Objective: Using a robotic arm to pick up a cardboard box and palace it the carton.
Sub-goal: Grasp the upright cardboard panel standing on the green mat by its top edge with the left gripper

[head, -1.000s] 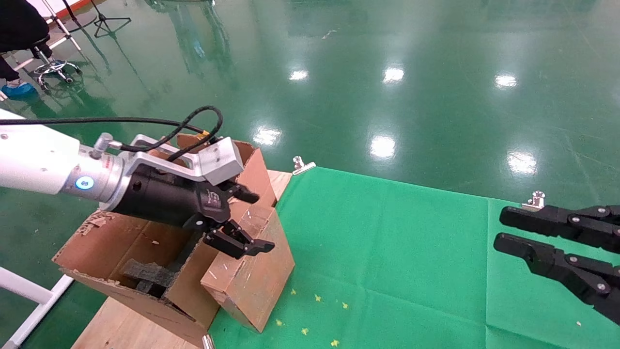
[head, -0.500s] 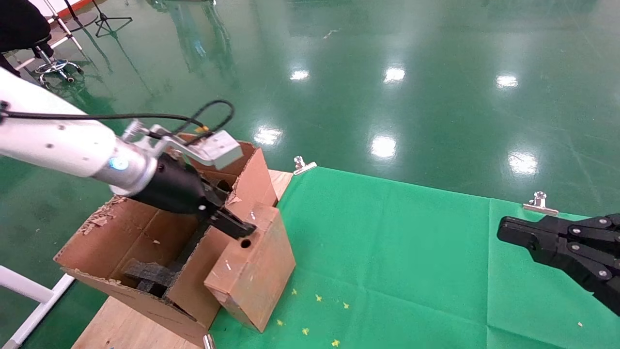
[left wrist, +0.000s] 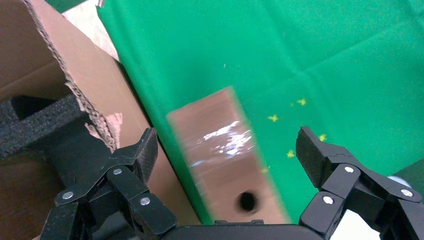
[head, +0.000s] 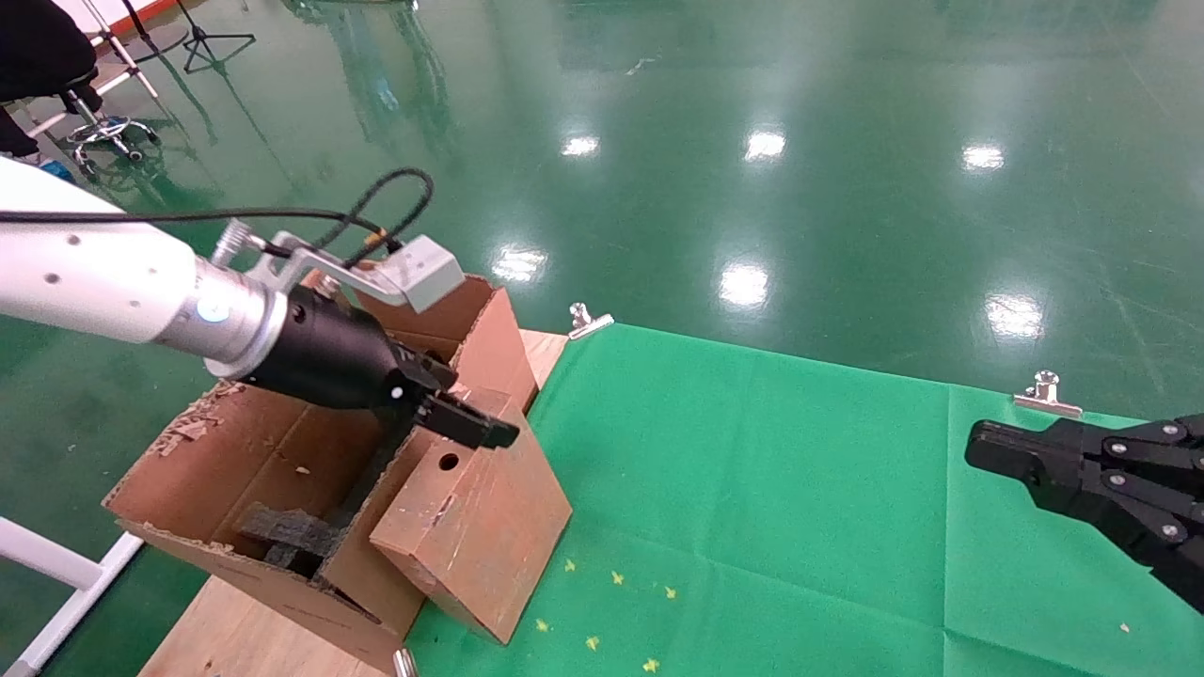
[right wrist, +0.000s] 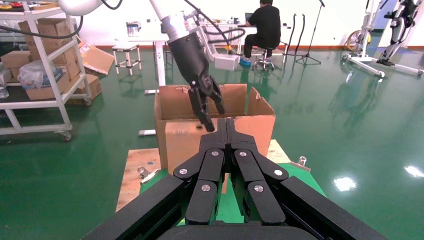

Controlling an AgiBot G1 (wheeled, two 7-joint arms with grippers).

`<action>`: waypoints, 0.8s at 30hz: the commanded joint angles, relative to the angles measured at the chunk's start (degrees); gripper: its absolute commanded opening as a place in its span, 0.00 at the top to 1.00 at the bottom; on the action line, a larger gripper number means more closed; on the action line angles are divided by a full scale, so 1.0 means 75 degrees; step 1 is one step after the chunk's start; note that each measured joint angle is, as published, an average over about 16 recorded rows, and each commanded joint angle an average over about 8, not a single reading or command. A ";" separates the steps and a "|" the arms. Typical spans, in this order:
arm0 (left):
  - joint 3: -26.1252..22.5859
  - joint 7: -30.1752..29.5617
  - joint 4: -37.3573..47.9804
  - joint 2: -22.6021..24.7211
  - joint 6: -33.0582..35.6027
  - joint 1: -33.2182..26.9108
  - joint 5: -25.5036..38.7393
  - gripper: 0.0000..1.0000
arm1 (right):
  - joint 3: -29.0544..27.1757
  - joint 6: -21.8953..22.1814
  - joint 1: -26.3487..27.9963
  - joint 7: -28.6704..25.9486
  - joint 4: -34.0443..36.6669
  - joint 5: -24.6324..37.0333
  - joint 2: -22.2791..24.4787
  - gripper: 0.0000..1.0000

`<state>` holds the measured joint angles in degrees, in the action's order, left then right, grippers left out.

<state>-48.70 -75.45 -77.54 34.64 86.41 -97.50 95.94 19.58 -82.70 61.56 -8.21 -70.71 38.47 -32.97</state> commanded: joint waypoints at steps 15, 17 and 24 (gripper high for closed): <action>-0.0279 -0.0098 0.0004 -0.0023 -0.0134 0.0456 -0.0333 0.00 | 0.0000 0.0000 0.0000 0.0000 0.0000 0.0000 0.0000 1.00; -0.0306 -0.0053 0.0004 -0.0027 -0.0186 0.0519 -0.0335 0.00 | 0.0000 0.0000 0.0000 0.0000 0.0000 0.0000 0.0000 1.00; -0.0366 0.0233 -0.0011 -0.0025 -0.0311 0.0577 -0.0213 0.00 | 0.0000 0.0001 -0.0001 0.0000 0.0001 0.0000 0.0001 0.69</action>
<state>-51.45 -74.06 -77.60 34.45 84.25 -93.22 94.27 19.58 -82.69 61.56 -8.21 -70.70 38.47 -32.97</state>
